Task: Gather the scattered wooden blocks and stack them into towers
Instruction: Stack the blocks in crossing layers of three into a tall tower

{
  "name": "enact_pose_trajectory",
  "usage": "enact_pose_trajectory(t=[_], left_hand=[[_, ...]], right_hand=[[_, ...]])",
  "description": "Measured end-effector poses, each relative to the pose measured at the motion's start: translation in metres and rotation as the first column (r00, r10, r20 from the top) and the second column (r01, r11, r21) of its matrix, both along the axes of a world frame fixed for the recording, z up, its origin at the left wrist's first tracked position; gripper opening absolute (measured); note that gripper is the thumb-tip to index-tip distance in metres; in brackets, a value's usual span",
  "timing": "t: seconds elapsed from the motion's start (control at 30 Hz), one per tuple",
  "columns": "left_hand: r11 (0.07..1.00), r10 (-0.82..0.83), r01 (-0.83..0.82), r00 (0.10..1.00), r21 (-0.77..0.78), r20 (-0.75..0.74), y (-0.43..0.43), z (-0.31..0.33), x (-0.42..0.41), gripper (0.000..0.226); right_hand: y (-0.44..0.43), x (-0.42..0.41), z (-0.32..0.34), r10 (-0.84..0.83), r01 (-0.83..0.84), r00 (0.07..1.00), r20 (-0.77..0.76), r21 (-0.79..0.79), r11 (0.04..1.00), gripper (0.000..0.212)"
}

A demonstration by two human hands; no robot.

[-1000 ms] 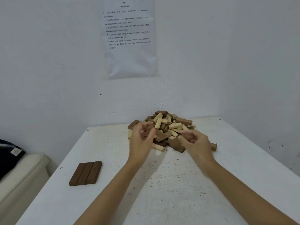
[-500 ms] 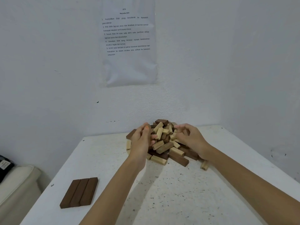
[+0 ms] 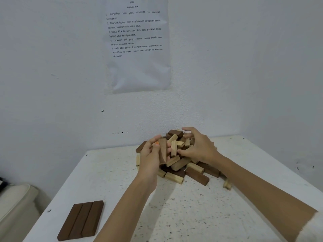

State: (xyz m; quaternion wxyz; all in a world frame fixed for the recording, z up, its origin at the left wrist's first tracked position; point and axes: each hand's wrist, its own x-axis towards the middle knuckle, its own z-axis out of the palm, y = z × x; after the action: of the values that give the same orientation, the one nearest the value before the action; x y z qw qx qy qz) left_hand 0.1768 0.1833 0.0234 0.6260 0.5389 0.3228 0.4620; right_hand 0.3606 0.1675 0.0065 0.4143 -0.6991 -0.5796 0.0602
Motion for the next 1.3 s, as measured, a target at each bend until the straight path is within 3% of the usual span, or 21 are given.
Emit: enact_pose_trajectory(t=[0.17, 0.37, 0.63, 0.9, 1.3], left_hand=[[0.999, 0.01, -0.008, 0.997, 0.031, -0.081, -0.006, 0.0, -0.001, 0.027], [0.999, 0.019, -0.016, 0.996, 0.04, -0.086, -0.02, 0.007, -0.005, 0.023], [0.997, -0.043, 0.056, 0.976, 0.054, -0.215, -0.053, 0.004, -0.025, 0.019], [0.988, -0.153, 0.147, 0.91, -0.045, -0.386, -0.077, -0.016, -0.065, 0.019], [0.975, -0.213, 0.219, 0.873, -0.039, -0.439, -0.103, -0.034, -0.091, 0.015]], right_hand=[[-0.017, -0.005, 0.003, 0.04, -0.036, 0.998, -0.045, 0.092, 0.995, 0.081], [-0.058, -0.016, 0.015, 0.152, -0.117, 0.97, -0.188, 0.182, 0.976, 0.065], [-0.113, -0.038, 0.012, 0.287, -0.268, 0.937, -0.199, 0.115, 0.957, 0.055], [-0.144, -0.055, -0.013, 0.389, -0.4, 0.882, -0.268, 0.015, 0.917, 0.053], [-0.169, -0.072, -0.023, 0.412, -0.45, 0.869, -0.273, -0.092, 0.888, 0.053]])
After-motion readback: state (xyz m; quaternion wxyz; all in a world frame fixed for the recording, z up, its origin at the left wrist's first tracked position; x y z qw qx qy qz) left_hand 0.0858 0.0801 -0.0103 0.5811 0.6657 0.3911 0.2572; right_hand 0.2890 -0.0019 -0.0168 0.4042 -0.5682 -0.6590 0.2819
